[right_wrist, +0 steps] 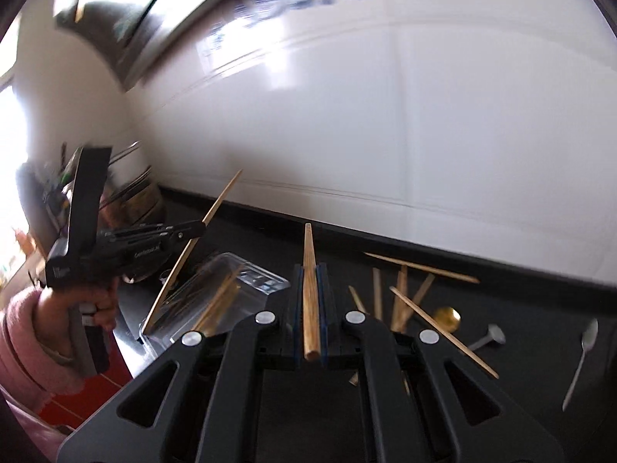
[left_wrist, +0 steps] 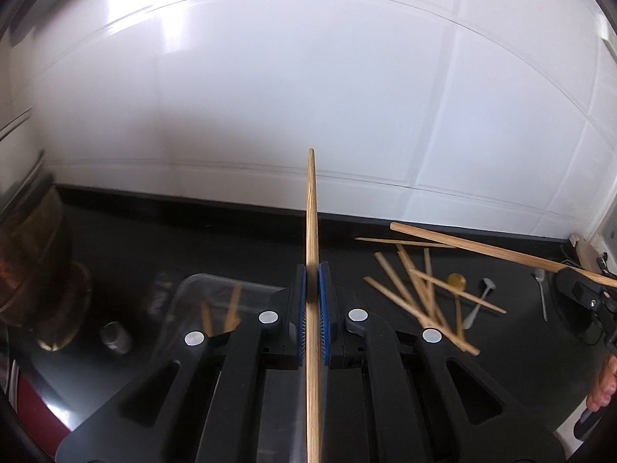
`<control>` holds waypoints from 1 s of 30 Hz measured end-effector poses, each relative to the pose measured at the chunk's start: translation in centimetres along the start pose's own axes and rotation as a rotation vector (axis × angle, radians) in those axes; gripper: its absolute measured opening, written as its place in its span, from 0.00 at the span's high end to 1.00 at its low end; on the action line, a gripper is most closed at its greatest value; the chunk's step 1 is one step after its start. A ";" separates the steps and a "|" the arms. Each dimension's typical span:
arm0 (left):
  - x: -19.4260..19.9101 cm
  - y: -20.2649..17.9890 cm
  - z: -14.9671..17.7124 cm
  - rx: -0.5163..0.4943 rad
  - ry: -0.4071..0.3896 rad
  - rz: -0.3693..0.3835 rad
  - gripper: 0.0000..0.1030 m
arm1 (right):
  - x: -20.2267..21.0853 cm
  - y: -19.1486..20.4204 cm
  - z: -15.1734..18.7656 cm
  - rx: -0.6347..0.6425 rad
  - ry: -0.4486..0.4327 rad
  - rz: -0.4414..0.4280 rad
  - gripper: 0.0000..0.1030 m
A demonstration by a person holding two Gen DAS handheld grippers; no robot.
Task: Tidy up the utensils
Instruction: 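Carry both chopsticks over the clear container and open both tools to drop them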
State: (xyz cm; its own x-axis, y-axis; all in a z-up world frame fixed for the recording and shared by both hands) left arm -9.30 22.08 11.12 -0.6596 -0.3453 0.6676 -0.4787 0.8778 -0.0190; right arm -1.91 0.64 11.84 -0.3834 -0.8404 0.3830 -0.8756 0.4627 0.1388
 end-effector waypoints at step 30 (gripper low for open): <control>-3.0 13.8 3.8 -0.024 0.130 0.088 0.95 | -9.4 11.7 1.8 0.088 0.125 0.059 0.93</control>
State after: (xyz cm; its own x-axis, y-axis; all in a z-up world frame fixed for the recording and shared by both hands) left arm -16.12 33.94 6.01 -0.6174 -0.2222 0.7546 -0.4072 0.9110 -0.0649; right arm -9.11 13.47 8.22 -0.4000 -0.7684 0.4995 -0.8771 0.4790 0.0345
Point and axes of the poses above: each gripper's, at about its wrist camera, not at the fingertips, and x roughly against the way its jaws point, y to its left, z to its underside, the point moved 5 cm from there along -x, roughly the way its jaws point, and after that the axes turned 6 degrees about -z, right-handed, at the moved point
